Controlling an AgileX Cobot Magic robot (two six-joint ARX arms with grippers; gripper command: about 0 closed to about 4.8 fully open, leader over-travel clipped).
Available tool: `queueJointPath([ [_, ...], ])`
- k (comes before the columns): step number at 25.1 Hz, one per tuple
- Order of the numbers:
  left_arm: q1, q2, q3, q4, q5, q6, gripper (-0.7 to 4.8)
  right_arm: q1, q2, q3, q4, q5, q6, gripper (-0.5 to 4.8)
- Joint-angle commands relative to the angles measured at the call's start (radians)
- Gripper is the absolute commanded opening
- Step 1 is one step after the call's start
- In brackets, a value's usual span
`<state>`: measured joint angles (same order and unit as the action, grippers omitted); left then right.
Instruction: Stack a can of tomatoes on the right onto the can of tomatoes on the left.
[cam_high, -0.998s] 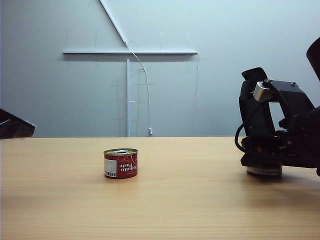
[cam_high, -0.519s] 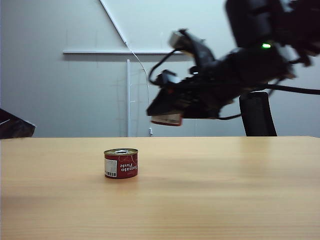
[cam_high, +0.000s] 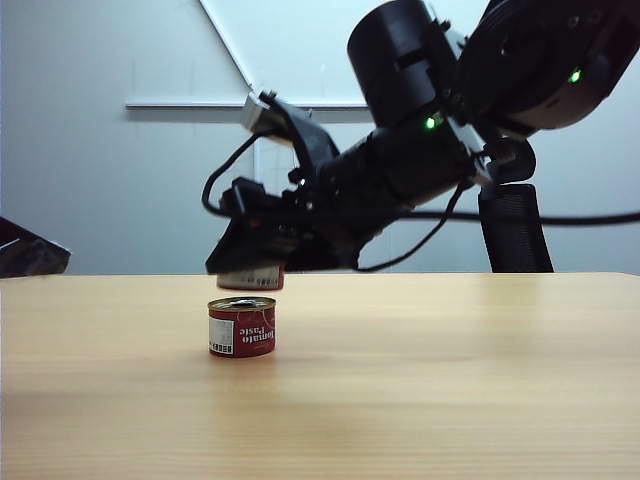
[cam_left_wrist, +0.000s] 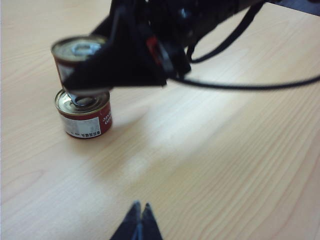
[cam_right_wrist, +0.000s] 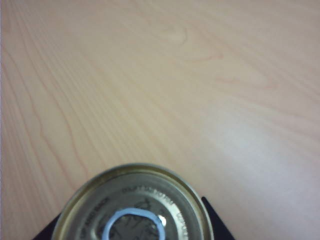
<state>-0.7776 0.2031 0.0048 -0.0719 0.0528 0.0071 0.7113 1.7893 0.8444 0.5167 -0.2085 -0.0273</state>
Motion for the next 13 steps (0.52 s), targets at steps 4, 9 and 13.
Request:
queueJointPath([
  [4, 0.000, 0.002, 0.004, 0.006, 0.003, 0.000, -0.04, 0.011, 0.010, 0.007, 0.032, -0.003, -0.004, 1.39],
  [9, 0.000, 0.002, 0.004, 0.005, 0.003, 0.000, -0.04, 0.011, 0.034, 0.009, 0.064, -0.004, -0.004, 1.40],
  [13, 0.000, 0.002, 0.004, 0.006, 0.004, 0.000, -0.04, 0.012, 0.049, 0.016, 0.064, -0.002, -0.004, 1.62],
])
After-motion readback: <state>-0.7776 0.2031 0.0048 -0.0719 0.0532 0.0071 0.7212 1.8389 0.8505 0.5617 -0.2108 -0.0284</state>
